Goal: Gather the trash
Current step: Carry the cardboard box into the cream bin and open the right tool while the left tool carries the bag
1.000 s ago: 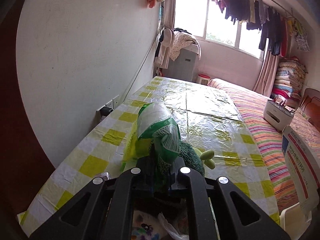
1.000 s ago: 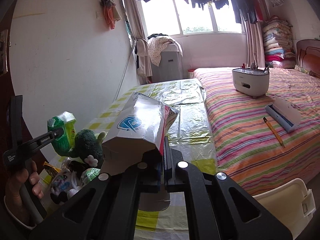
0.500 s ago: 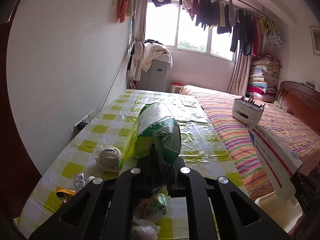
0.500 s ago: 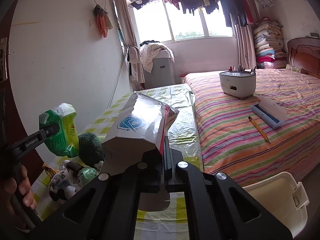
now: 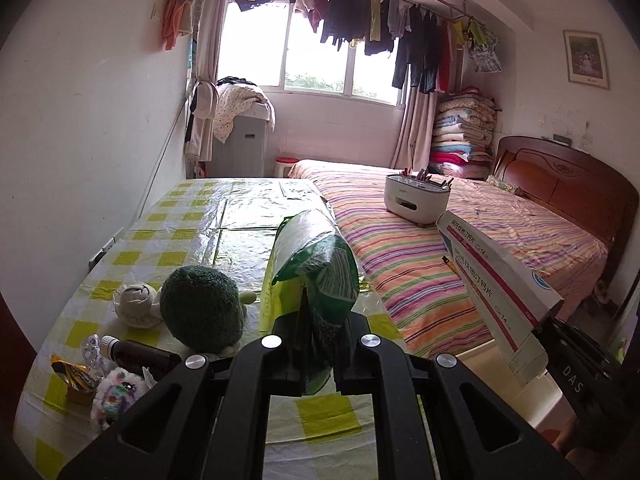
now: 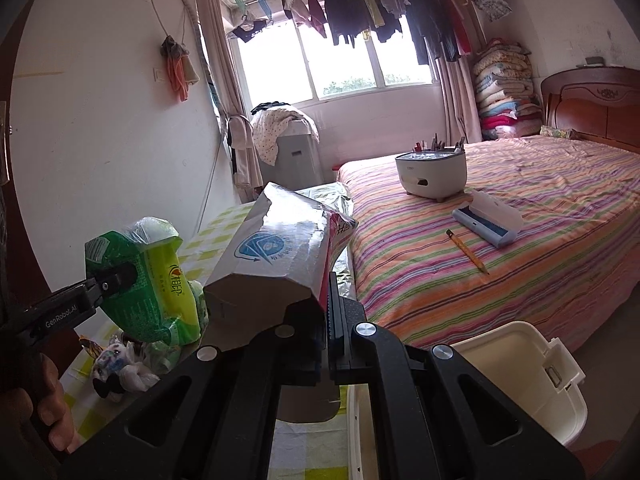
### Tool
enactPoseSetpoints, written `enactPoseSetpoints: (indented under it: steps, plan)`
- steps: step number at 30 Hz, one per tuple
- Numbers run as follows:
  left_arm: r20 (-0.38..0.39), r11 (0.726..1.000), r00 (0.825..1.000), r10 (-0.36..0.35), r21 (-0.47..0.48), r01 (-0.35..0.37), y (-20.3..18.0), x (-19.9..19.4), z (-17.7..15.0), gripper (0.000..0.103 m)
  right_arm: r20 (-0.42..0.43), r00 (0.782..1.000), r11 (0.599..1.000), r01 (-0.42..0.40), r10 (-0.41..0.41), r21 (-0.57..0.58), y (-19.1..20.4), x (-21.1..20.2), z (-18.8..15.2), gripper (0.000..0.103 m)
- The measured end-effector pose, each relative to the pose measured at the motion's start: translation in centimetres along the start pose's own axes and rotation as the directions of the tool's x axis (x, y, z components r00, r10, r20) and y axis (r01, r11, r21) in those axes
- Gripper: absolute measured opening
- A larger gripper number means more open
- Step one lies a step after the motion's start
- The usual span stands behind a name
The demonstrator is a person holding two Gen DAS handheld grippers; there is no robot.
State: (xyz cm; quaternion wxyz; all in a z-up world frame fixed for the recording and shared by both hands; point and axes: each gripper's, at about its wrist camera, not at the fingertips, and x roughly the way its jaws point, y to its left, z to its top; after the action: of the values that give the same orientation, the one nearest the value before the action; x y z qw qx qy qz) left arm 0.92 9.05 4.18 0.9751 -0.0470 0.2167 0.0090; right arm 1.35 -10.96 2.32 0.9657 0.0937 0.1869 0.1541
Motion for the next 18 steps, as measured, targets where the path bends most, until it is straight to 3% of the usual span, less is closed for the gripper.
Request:
enactPoseSetpoints:
  steps: [18]
  plan:
    - [-0.102,0.979,0.975,-0.197,0.032,0.201,-7.2,0.7,-2.3,0.008,0.002,0.986,0.979,0.164,-0.165,0.117,-6.0,-3.1,-3.0,0.002]
